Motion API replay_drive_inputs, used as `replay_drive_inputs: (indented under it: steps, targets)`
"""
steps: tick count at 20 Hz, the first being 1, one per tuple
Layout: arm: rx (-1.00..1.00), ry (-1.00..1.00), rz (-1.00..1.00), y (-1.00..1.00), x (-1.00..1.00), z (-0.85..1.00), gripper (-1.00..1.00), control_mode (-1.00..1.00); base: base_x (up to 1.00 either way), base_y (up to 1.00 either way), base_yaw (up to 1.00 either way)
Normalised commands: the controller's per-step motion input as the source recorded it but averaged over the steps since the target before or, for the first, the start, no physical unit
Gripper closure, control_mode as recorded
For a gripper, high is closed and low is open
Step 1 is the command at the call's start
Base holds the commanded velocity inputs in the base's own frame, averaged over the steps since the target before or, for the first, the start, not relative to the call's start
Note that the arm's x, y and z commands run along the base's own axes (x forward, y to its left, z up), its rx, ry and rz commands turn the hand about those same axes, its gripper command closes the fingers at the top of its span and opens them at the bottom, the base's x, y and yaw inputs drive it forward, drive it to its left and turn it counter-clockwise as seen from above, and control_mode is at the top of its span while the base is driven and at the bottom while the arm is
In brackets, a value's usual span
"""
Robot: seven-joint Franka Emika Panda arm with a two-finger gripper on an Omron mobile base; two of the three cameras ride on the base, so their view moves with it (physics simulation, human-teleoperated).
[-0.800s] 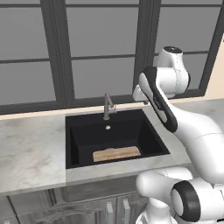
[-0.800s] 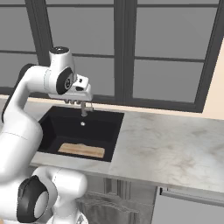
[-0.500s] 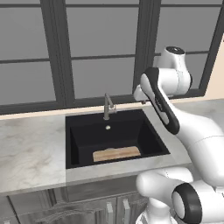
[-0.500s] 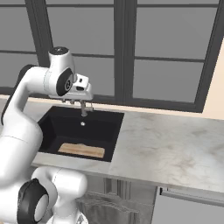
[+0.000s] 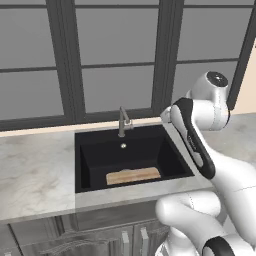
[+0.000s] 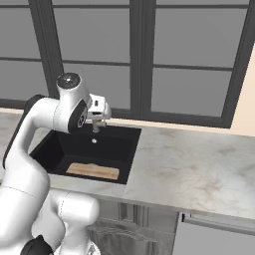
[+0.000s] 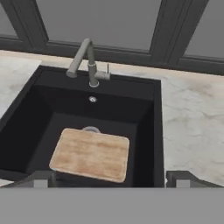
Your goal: Turn on the sink faucet with hot water and rinse the cutting board for ten seconds, then turn off the faucet. Push the cutting board to reach the water if necessary.
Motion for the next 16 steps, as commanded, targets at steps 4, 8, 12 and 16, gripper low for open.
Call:
replay_drive_inputs:
  steps: [4, 8, 12, 16]
  targets:
    - [0.02, -0.29, 0.01, -0.21, 0.0, -0.4, -1.0, -1.0, 0.0, 0.0, 0.0]
    - [0.02, -0.26, 0.0, 0.0, 0.05, -0.38, -1.0, -1.0, 0.0, 0.0, 0.0]
    - [0.04, -0.2, 0.0, 0.0, 0.19, -0.28, -1.0, -1.0, 0.0, 0.0, 0.0]
    - [0.05, -0.05, 0.0, -0.01, 0.27, -0.01, -1.0, -1.0, 0.0, 0.0, 0.0]
